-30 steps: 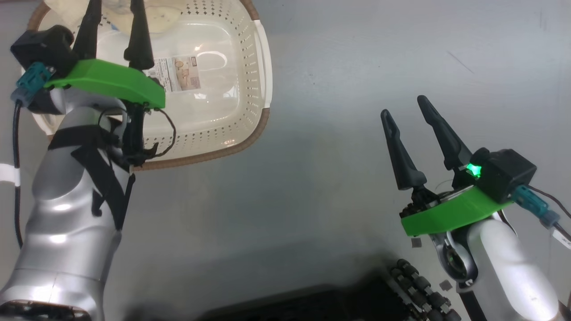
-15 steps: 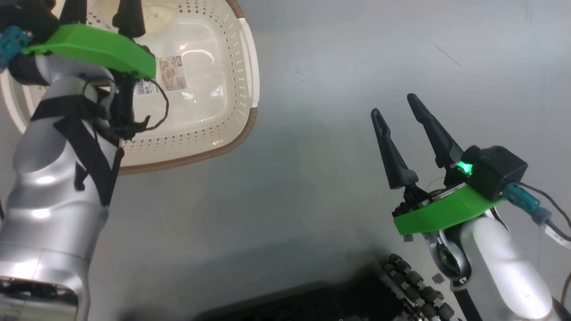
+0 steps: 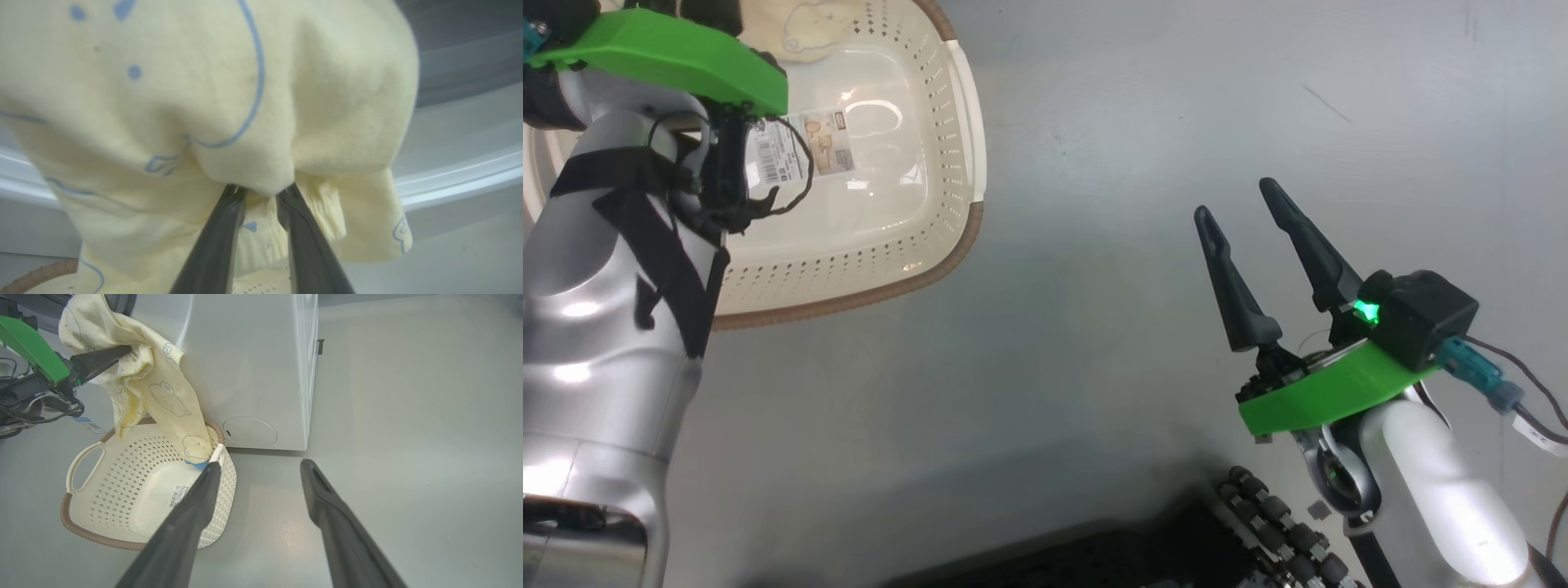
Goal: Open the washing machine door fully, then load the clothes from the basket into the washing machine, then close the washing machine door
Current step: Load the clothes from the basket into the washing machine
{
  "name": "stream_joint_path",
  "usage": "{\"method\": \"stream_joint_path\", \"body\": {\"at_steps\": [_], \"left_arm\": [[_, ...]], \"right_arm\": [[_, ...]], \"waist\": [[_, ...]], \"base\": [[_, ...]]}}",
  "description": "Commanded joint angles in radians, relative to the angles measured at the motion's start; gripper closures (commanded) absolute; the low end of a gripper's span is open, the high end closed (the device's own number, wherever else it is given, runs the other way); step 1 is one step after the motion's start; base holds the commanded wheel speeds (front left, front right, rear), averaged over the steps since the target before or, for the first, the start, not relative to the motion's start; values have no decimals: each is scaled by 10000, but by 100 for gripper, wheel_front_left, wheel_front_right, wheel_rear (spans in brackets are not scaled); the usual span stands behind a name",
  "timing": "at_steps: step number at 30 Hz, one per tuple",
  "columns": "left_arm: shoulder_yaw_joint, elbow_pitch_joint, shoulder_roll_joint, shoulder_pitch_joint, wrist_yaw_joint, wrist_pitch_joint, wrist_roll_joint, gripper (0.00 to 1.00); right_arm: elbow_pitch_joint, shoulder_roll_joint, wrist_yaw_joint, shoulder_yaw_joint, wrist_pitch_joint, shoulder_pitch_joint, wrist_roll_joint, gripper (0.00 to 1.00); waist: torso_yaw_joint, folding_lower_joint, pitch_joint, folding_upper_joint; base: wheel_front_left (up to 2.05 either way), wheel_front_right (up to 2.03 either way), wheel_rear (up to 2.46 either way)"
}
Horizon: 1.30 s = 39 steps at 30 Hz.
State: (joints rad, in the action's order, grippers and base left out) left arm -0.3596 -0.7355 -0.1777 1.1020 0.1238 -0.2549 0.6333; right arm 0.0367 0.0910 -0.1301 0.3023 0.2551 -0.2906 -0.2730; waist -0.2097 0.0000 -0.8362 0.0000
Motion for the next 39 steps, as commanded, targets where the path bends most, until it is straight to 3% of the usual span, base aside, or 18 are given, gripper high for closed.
{"method": "stream_joint_path", "body": {"at_steps": [1,8,23,31,39], "left_arm": [[258,371,-372,377,68,-68,-81,100],[604,806,-528,124,68,-68,-110,100],[1590,2594,-583,-1216,69,-68,-1633,100],[1436,2703,-852,-694,69,-68,-2410,100],[696,1739,-1319,864,69,416,-2794,100]], "right_arm": [[-226,-22,-6,181,67,344,-46,0],[-228,-28,-6,54,67,345,-81,0],[-229,18,-6,-140,67,282,-76,0],[-164,8,-6,-85,67,272,-147,0],[-42,-60,-6,132,67,298,-287,0]], "waist": [[-4,0,14,0],[97,0,176,0],[562,0,592,0],[531,0,848,0],[265,0,1068,0]], "base": [[0,0,0],[0,0,0],[0,0,0],[0,0,0],[0,0,0]]}}
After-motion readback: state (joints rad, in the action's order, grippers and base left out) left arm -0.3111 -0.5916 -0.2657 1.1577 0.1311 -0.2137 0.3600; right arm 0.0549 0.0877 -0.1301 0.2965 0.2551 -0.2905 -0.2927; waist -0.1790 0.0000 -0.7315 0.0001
